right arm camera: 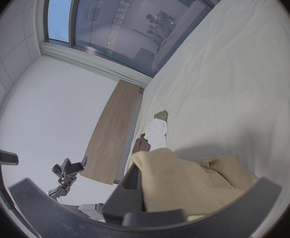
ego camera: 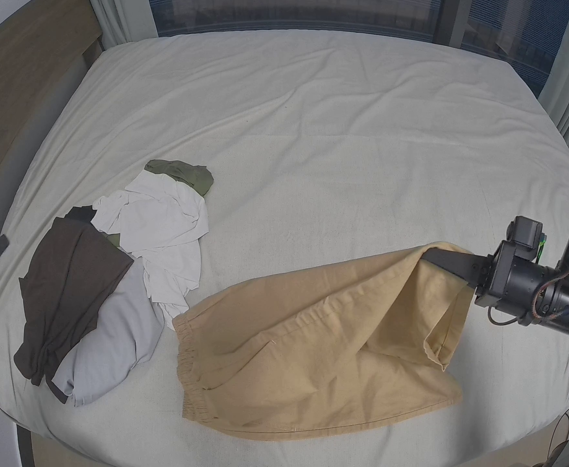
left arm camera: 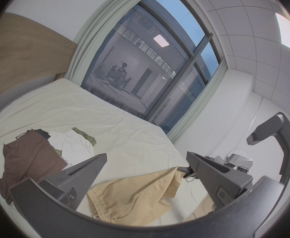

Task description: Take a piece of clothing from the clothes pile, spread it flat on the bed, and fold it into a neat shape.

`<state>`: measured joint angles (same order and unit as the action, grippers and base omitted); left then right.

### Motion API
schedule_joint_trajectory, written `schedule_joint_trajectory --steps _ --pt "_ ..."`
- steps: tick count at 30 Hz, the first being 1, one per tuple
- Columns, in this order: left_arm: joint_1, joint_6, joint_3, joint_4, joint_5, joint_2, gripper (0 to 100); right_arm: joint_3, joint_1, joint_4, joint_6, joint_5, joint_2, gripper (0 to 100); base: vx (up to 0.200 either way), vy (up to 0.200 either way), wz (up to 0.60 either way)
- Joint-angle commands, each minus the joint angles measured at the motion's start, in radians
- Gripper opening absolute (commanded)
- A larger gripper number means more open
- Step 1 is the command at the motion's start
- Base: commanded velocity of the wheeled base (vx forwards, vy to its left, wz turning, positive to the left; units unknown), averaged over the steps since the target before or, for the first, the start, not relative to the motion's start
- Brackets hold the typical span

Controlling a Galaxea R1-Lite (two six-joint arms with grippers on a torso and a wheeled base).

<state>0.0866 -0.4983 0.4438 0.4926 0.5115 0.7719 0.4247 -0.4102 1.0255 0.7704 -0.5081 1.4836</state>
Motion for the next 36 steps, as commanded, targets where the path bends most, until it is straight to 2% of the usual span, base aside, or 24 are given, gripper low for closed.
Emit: schedule_joint_trajectory --steps 1,9,16,18,24,27,36 --pt "0.036 -0.002 -0.091 0.092 0.022 0.202 100 -0.011 0.06 0.01 0.0 -0.049 0.012 0 0.0 0.0 0.0" --pt "0.071 0.029 -0.109 0.136 0.073 0.328 100 0.002 0.082 0.013 0.0 -0.05 0.033 0 0.0 0.0 0.0" --pt "0.076 0.172 -0.175 0.181 0.082 0.451 100 0.005 0.122 0.013 0.0 -0.063 0.033 0 0.0 0.0 0.0" --pt "0.076 0.185 -0.186 0.189 0.084 0.477 100 0.014 0.126 0.013 0.001 -0.067 0.035 0 0.0 0.0 0.0" --pt "0.074 0.184 -0.229 0.189 0.116 0.523 100 0.017 0.128 0.013 0.001 -0.064 0.047 0 0.0 0.0 0.0" --pt "0.079 0.176 -0.255 0.187 0.168 0.549 100 0.017 0.129 0.015 0.001 -0.061 0.067 0 0.0 0.0 0.0" --pt "0.113 0.175 -0.257 0.216 0.18 0.708 100 0.019 0.14 0.015 0.0 -0.063 0.075 0 0.0 0.0 0.0"
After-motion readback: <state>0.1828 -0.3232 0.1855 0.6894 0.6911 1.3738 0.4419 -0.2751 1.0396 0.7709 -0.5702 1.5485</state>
